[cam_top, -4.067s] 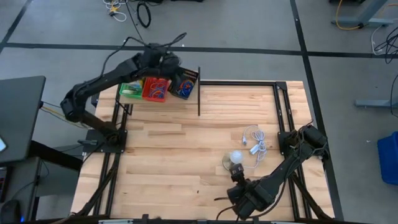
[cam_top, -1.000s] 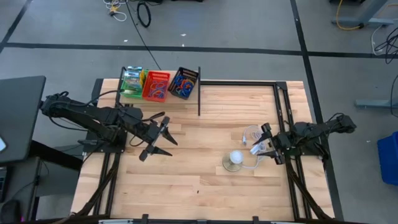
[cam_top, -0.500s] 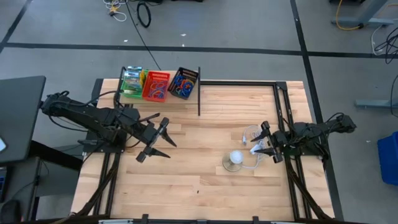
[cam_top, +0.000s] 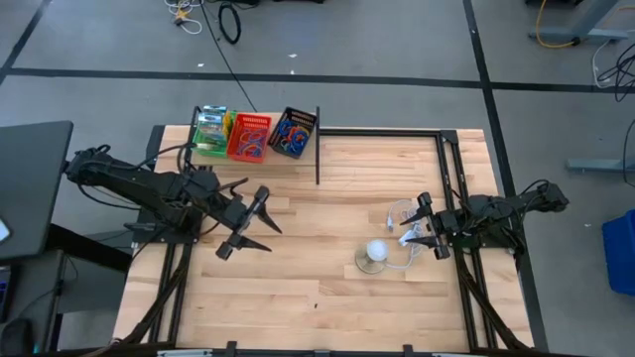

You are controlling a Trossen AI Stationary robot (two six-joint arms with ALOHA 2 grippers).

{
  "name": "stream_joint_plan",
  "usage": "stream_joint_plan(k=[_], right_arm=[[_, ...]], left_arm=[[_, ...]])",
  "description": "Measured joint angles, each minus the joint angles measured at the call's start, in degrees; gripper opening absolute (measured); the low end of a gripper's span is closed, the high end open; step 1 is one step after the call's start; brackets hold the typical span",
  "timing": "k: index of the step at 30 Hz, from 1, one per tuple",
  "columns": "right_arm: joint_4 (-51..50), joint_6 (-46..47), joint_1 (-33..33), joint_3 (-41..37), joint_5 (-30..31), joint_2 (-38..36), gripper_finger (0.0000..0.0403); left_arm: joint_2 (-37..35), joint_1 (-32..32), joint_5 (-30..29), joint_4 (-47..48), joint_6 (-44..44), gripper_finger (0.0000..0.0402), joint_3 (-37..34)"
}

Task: Pick & Place Office Desk Supplies
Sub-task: Return to Home Position

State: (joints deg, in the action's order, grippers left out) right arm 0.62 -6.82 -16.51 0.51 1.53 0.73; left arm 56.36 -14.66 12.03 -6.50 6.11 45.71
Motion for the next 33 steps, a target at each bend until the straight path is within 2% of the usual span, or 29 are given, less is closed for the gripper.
stream_joint_plan(k=[10, 14, 17, 21, 26, 33], right_arm=[[-0.02, -0.07, 0.0, -0.02, 0.04, 0.0, 0.0222], [-0.02, -0.07, 0.0, -0.02, 0.06, 0.0, 0.0222], [-0.02, -0.07, 0.0, -0.02, 0.07, 0.02, 0.0222], [-0.02, -0.07, 0.0, -0.02, 0.08, 0.02, 0.0222], [-0.01, -0.07, 0.0, -0.02, 0.09, 0.02, 0.0222], [-0.02, -0.07, 0.0, -0.02, 0.09, 0.02, 0.0222]], left_arm=[[-0.03, 0.0, -2.05, -1.37, 0.54, 0.0219, 0.0], [-4.63, -0.45, -3.85, 4.42, 1.86, 0.0219, 0.0], [-10.04, -0.71, -8.26, 12.86, 2.65, 0.0218, -0.59], [-18.56, -0.59, -12.59, 11.56, 1.56, 0.0216, -6.24], [-27.18, -0.74, -14.87, 3.68, -1.52, 0.0215, -16.12], [-29.97, -0.73, -15.0, -7.32, -4.73, 0.0215, -27.28]])
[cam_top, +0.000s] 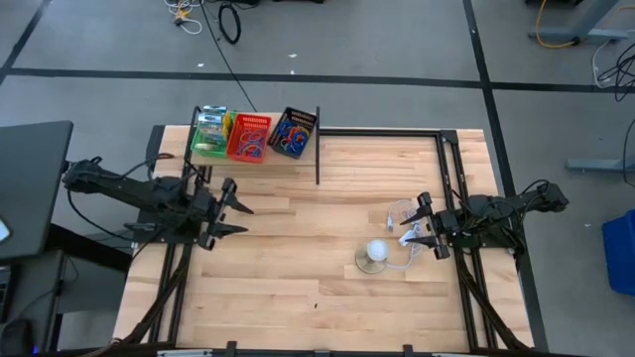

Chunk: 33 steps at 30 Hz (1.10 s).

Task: Pick & Place Office Desk Supplies
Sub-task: Return to Home Position

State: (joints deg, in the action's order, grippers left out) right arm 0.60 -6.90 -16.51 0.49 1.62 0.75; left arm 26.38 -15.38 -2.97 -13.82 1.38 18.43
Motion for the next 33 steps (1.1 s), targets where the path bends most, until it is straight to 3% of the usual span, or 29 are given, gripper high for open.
stream_joint_plan(k=[7, 14, 19, 25, 27, 33], right_arm=[[0.0, 0.01, 0.0, 0.0, -0.01, 0.0, 0.0222], [0.0, 0.0, 0.0, 0.0, -0.01, 0.0, 0.0222], [0.0, 0.02, -0.01, 0.0, -0.01, 0.0, 0.0222], [0.0, 0.02, 0.0, 0.0, -0.01, 0.0, 0.0222], [-0.02, 0.02, 0.0, 0.0, -0.01, 0.0, 0.0222], [0.02, 0.02, 0.0, -0.02, -0.05, -0.02, 0.0222]], left_arm=[[-0.69, 0.01, -0.02, -13.56, 0.53, 0.0215, -9.01], [-3.27, 0.01, -2.48, -14.9, -2.72, 0.0215, -14.18], [-10.23, 0.03, -1.58, -14.97, -3.05, 0.0215, -17.12], [-23.06, 0.01, -1.06, -3.13, -2.88, 0.0215, -17.98], [-26.49, 0.01, -4.3, 1.31, -3.32, 0.0215, -17.98], [-26.32, 0.02, -14.15, 9.48, -6.05, 0.0207, -17.94]])
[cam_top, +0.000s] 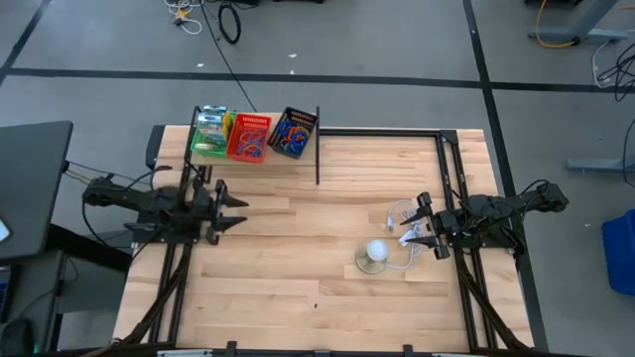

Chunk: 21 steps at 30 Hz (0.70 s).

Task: Pick & Place Office Desk Supplies
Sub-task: Return to Home Position

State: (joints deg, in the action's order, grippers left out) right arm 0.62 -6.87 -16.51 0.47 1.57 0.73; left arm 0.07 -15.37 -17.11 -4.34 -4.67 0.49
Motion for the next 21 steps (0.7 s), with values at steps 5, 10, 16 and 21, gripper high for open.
stream_joint_plan(k=[5, 10, 16, 21], right_arm=[[-0.02, 0.0, -0.01, 0.0, 0.04, 0.02, 0.0222], [-0.02, 0.0, -0.02, 0.0, 0.04, 0.02, 0.0222], [-0.02, 0.0, 0.0, 0.0, 0.04, 0.02, 0.0222], [-0.02, 0.0, -0.01, 0.0, 0.04, 0.02, 0.0222]], left_arm=[[0.92, 0.01, -2.32, 0.52, 0.92, 0.0189, 0.02], [1.15, -0.01, -2.32, 0.64, 5.96, 0.0163, 0.02], [1.3, -0.01, -2.16, 0.72, 7.15, 0.0148, 0.02], [1.3, -0.01, 5.35, 1.34, 7.71, 0.015, 0.02]])
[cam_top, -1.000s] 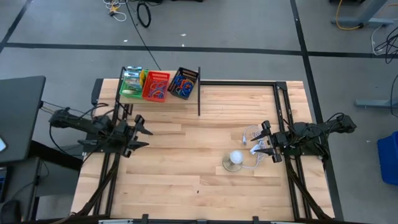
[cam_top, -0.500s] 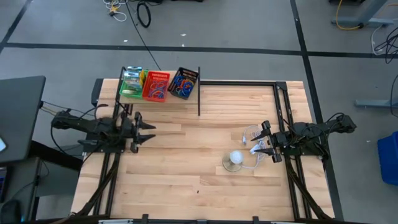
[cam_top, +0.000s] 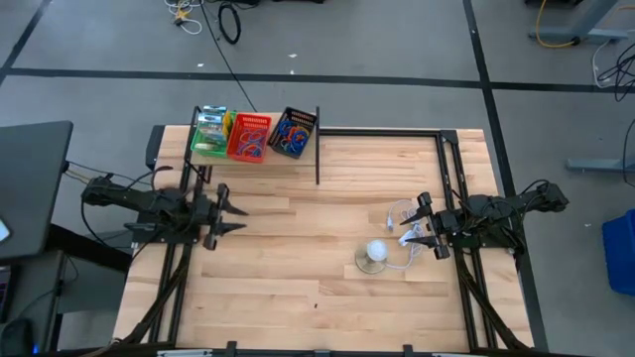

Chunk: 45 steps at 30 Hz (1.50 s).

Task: Pick & Place Office Desk Supplies
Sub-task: Return to Home Position

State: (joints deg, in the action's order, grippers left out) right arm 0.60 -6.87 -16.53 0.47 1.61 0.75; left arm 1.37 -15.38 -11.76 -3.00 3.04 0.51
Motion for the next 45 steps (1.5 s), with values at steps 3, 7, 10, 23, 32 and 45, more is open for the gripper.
stream_joint_plan(k=[3, 7, 10, 23, 32, 45], right_arm=[[0.0, 0.0, 0.0, 0.0, 0.0, 0.0, 0.0222], [0.0, 0.0, 0.01, 0.0, 0.0, 0.0, 0.0222], [0.02, 0.0, 0.01, 0.0, 0.0, 0.0, 0.0222], [0.02, -0.05, 0.02, 0.0, 0.0, 0.0, 0.0222], [0.55, 0.4, 0.58, 0.0, 3.11, -0.02, 0.0222], [1.07, 1.75, 17.81, 0.0, -0.99, -0.02, 0.0222]], left_arm=[[0.0, 0.0, 4.38, 0.23, 0.02, 0.015, -0.07], [0.0, 0.0, 4.76, 0.26, -0.08, 0.0149, -0.07], [0.0, 0.02, 4.8, 0.24, -0.12, 0.0149, -0.07], [0.0, 0.0, 17.01, -0.05, 2.9, 0.0149, -0.07], [0.12, 0.04, 8.31, 1.15, 0.1, 0.0149, -0.07], [0.35, 0.15, -10.8, -1.48, 6.22, 0.0149, -0.07]])
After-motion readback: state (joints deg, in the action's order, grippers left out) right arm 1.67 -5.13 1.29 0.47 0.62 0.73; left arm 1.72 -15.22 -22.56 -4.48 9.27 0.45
